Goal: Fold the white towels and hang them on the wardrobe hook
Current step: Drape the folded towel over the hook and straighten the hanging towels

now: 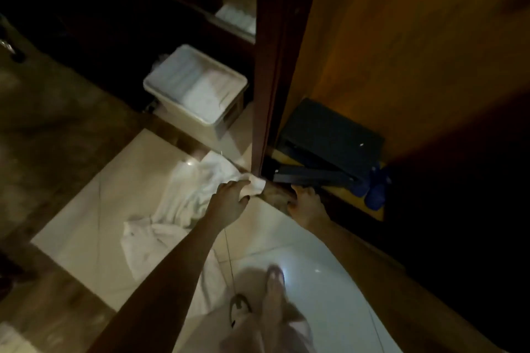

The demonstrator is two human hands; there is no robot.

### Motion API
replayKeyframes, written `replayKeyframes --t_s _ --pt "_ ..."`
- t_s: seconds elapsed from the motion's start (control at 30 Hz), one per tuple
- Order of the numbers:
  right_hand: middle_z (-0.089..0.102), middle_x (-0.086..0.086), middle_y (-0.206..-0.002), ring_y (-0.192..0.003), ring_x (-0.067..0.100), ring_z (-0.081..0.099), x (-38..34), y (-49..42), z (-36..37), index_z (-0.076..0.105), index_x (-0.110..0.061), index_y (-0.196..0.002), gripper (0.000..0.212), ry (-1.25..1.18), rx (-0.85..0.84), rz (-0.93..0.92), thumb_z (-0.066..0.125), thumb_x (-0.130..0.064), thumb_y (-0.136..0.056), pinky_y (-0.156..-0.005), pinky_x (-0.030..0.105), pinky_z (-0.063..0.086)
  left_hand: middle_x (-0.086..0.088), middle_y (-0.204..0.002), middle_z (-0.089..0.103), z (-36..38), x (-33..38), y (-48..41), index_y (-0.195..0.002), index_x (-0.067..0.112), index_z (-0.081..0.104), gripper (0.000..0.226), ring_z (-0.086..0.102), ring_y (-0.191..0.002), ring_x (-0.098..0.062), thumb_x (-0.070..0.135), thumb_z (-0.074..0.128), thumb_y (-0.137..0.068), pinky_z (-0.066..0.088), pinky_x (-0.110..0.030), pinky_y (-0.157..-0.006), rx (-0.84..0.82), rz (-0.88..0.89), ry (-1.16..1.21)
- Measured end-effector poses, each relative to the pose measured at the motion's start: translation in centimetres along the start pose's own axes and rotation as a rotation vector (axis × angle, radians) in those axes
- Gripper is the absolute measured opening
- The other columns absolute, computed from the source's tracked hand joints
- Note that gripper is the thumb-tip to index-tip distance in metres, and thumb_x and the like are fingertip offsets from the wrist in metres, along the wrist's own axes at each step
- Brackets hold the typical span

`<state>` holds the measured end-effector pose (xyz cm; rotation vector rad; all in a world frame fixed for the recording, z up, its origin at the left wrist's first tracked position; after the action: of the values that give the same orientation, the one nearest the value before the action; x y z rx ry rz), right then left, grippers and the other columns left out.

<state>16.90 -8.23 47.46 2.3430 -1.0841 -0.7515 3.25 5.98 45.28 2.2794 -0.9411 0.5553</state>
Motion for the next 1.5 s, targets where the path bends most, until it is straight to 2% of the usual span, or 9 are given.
replayKeyframes --t_s 0.47,0.63,0.9,1.07,1.17,1.27,1.37,1.43,1.5 --pt "0.044 0.008 -0.146 -0.136 0.026 0.037 2.1 -30.9 25.3 0.044 -0.013 -0.143 0.048 -0.059 -0.100 -0.197 0.052 -0.019 -0.096 -0.111 0.041 0.033 -0.009 -0.134 0.054 23.0 -27.9 -15.6 -0.136 0.016 0.050 0.041 0.047 -0.123 -0.028 0.023 0.053 -0.096 0.032 -0.031 -0.100 0.107 -0.388 0.131" --pt "0.047 0.015 -0.141 -0.134 0.030 0.040 1.4 -41.3 33.2 0.044 -0.006 -0.142 0.049 -0.100 -0.123 -0.257 0.056 -0.015 -0.095 -0.109 0.041 0.034 -0.009 -0.138 0.049 28.0 -34.7 -23.4 -0.138 0.016 0.046 0.044 0.042 -0.126 -0.029 0.029 0.051 -0.097 0.032 -0.037 -0.102 0.171 -0.344 0.039" --pt "0.027 0.007 -0.154 -0.145 0.027 0.013 -1.7 -53.6 40.0 0.047 -0.014 -0.138 0.044 0.123 0.006 -0.348 0.054 -0.023 -0.095 -0.116 0.037 0.018 -0.008 -0.148 0.041 29.8 -41.5 -34.8 -0.145 0.016 0.038 0.053 0.034 -0.135 -0.028 0.032 0.052 -0.097 0.031 -0.040 -0.110 0.210 -0.073 -0.091" --pt "0.056 0.009 -0.131 -0.132 0.022 0.036 -2.5 -50.9 37.7 0.064 -0.010 -0.115 0.026 0.146 0.054 -0.503 0.045 -0.014 -0.097 -0.113 0.031 0.015 -0.001 -0.156 0.027 30.4 -40.0 -35.3 -0.146 0.033 0.033 0.056 0.019 -0.145 -0.025 0.049 0.047 -0.095 0.021 -0.044 -0.116 -0.061 0.086 -0.210" --pt "0.063 0.015 -0.109 -0.113 0.028 0.053 -3.9 -45.9 33.3 0.063 -0.005 -0.109 0.023 0.193 0.012 -0.604 0.044 -0.012 -0.098 -0.110 0.028 0.015 0.000 -0.150 0.040 27.4 -36.4 -33.0 -0.132 0.026 0.052 0.043 0.026 -0.143 -0.023 0.048 0.047 -0.095 0.024 -0.043 -0.115 -0.082 0.173 -0.206" --pt "0.064 0.021 -0.111 -0.105 0.034 0.059 -5.8 -40.3 28.6 0.061 -0.002 -0.113 0.024 0.259 -0.009 -0.662 0.043 -0.013 -0.101 -0.098 0.032 0.032 -0.001 -0.129 0.060 22.2 -31.6 -30.2 -0.114 0.015 0.063 0.034 0.039 -0.135 -0.021 0.040 0.059 -0.092 0.029 -0.033 -0.111 -0.039 0.265 -0.167" --pt "0.062 0.014 -0.113 -0.103 0.030 0.059 -8.4 -35.0 22.8 0.055 -0.007 -0.119 0.029 0.270 -0.012 -0.622 0.035 -0.023 -0.104 -0.086 0.038 0.044 0.000 -0.106 0.067 14.9 -26.7 -26.8 -0.101 0.014 0.066 0.025 0.056 -0.106 -0.015 0.036 0.063 -0.089 0.045 -0.028 -0.091 0.001 0.272 -0.109" --pt "0.062 0.015 -0.106 -0.096 0.032 0.060 -10.8 -31.2 18.6 0.055 -0.006 -0.116 0.027 0.204 -0.003 -0.653 0.035 -0.021 -0.104 -0.080 0.040 0.045 0.004 -0.087 0.062 9.5 -23.4 -23.9 -0.085 0.014 0.062 0.020 0.051 -0.078 -0.005 0.034 0.064 -0.088 0.038 -0.016 -0.066 0.036 0.287 -0.078" --pt "0.064 0.013 -0.104 -0.094 0.032 0.062 -13.2 -26.6 14.1 0.055 -0.009 -0.120 0.027 0.177 0.033 -0.710 0.038 -0.021 -0.103 -0.078 0.041 0.048 0.001 -0.080 0.060 4.0 -20.3 -20.6 -0.079 0.013 0.059 0.017 0.048 -0.068 -0.003 0.026 0.068 -0.086 0.030 -0.012 -0.061 0.090 0.315 -0.042"
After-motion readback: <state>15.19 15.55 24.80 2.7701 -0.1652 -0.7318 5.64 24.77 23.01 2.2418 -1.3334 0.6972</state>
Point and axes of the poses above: each hand's wrist, its own y-axis away from the middle knuckle, its own z-axis out of the palm, x = y × z, the point moved 6 cm from there along -y, towards the middle knuckle
